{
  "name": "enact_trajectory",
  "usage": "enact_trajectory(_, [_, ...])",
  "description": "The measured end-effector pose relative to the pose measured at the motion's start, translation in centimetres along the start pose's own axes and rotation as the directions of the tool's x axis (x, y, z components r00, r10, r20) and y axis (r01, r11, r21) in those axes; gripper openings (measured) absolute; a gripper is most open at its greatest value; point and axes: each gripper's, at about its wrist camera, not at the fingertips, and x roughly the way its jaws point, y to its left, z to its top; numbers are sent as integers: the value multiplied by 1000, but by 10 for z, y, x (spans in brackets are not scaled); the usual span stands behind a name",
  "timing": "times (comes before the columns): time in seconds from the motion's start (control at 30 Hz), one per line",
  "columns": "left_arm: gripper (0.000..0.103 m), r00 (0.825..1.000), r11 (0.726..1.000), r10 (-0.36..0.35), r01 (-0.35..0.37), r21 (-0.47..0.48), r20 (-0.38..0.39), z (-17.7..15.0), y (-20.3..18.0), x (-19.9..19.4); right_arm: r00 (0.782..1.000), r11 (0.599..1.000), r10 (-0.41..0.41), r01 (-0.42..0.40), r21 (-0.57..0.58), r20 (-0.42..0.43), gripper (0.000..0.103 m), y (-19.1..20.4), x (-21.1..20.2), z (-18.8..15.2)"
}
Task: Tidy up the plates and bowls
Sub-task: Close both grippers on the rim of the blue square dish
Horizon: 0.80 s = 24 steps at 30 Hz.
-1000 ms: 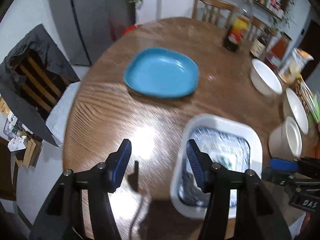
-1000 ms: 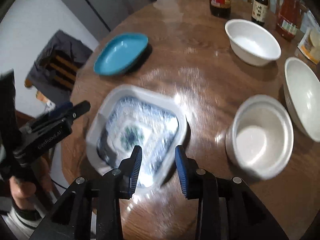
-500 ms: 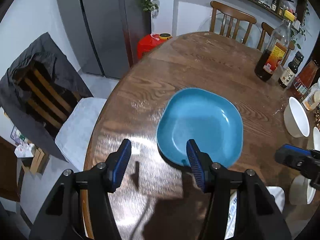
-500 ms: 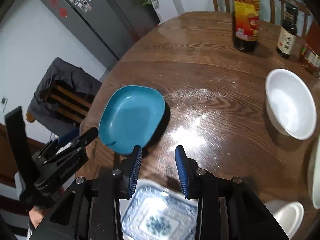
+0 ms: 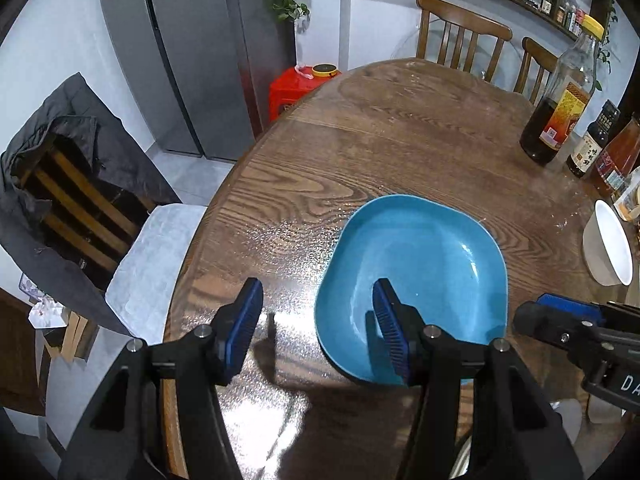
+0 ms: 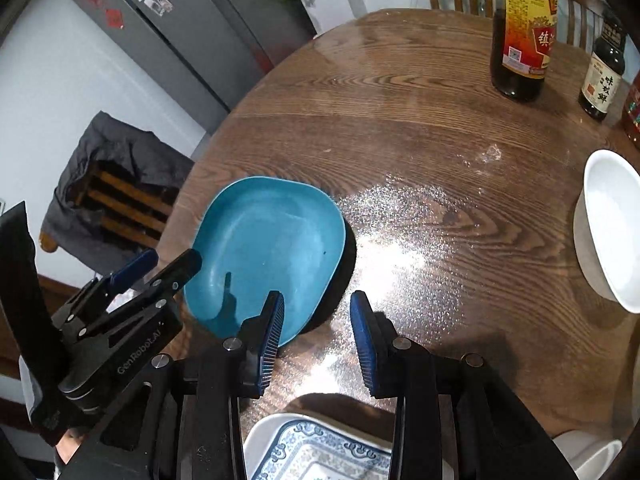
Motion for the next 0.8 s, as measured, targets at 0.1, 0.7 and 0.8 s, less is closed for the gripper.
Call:
enact_trajectory(0.1, [57,1000,1000,4,-4,9,-4,2,-2,4,1000,1000,0,0,5,-9,35,1,6,3])
enact_trajectory(0.7, [56,999,1000,-27,27,-4,-42,6,3,23,999,1000,-20,21,5,-43,35,2,23,6])
enact_trajectory(0.8, [55,998,999,-33,33,-4,-55,6,2,26,999,1000,-18,19,9,-47,35,4,27,7])
